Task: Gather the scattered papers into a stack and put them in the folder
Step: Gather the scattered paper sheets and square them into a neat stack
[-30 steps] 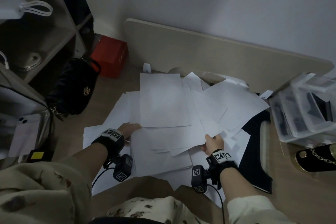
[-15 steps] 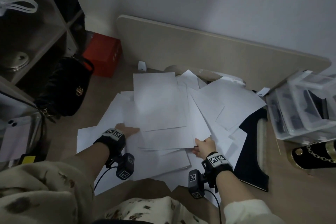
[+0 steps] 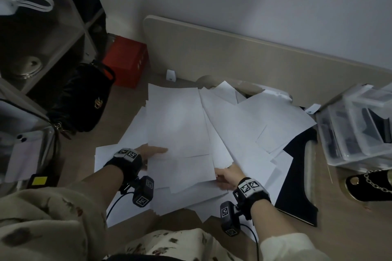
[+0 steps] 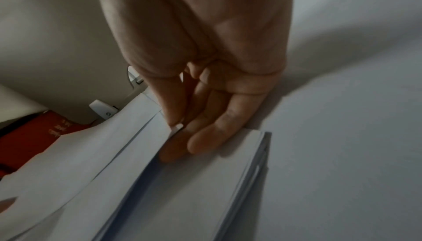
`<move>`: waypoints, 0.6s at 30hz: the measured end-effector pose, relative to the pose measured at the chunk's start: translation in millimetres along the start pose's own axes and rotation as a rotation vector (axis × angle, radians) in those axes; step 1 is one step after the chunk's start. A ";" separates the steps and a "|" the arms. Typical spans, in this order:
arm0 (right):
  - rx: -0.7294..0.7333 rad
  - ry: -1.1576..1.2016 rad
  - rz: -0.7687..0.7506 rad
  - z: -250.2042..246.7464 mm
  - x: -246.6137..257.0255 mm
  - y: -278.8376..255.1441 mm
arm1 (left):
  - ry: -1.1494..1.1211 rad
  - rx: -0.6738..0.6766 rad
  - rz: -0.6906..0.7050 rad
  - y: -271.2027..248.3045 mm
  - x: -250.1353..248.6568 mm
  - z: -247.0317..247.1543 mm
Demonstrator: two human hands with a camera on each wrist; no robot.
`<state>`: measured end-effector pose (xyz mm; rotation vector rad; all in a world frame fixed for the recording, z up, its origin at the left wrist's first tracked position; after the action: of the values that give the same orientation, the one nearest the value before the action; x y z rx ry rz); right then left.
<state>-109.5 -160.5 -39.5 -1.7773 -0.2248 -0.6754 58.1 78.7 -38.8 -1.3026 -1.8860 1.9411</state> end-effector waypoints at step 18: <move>-0.224 0.162 -0.464 -26.9 37.1 -29.3 | -0.082 -0.005 0.456 -46.4 -32.5 7.4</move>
<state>-102.1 -183.1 9.5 -1.8871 -0.4739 -1.2105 52.3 62.1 15.5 -1.8091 -1.7408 2.2211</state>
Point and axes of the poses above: each hand's wrist, its own y-axis towards the middle knuckle, its own z-axis out of the palm, x = y × z, the point moved 1 cm from there along y, towards the middle knuckle
